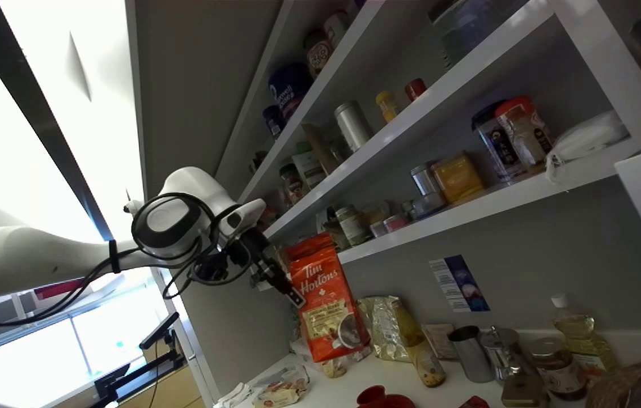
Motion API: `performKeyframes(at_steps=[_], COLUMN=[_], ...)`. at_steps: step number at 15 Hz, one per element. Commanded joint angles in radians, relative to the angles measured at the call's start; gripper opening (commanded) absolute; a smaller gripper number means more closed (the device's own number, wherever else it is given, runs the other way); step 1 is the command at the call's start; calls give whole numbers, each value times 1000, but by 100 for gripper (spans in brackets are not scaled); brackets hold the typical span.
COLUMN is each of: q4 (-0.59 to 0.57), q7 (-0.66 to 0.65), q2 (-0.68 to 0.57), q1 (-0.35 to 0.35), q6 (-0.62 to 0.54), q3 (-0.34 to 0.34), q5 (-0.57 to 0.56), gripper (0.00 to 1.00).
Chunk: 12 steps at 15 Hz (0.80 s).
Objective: Put the orange packet on the shelf
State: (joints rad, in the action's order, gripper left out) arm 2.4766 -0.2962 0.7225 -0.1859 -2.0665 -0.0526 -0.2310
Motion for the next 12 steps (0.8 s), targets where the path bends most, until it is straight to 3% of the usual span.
performKeyframes(at_steps=[1,6,12], q4=[-123,-277,-483], q7=[77,137,170], q2=[-123,-269,-438], q1=[-38,-59,-45], q6=[-96,-191,-196], q3=[-38,-72,-93], q5=[-25,-22,1], gripper=[1,1,1])
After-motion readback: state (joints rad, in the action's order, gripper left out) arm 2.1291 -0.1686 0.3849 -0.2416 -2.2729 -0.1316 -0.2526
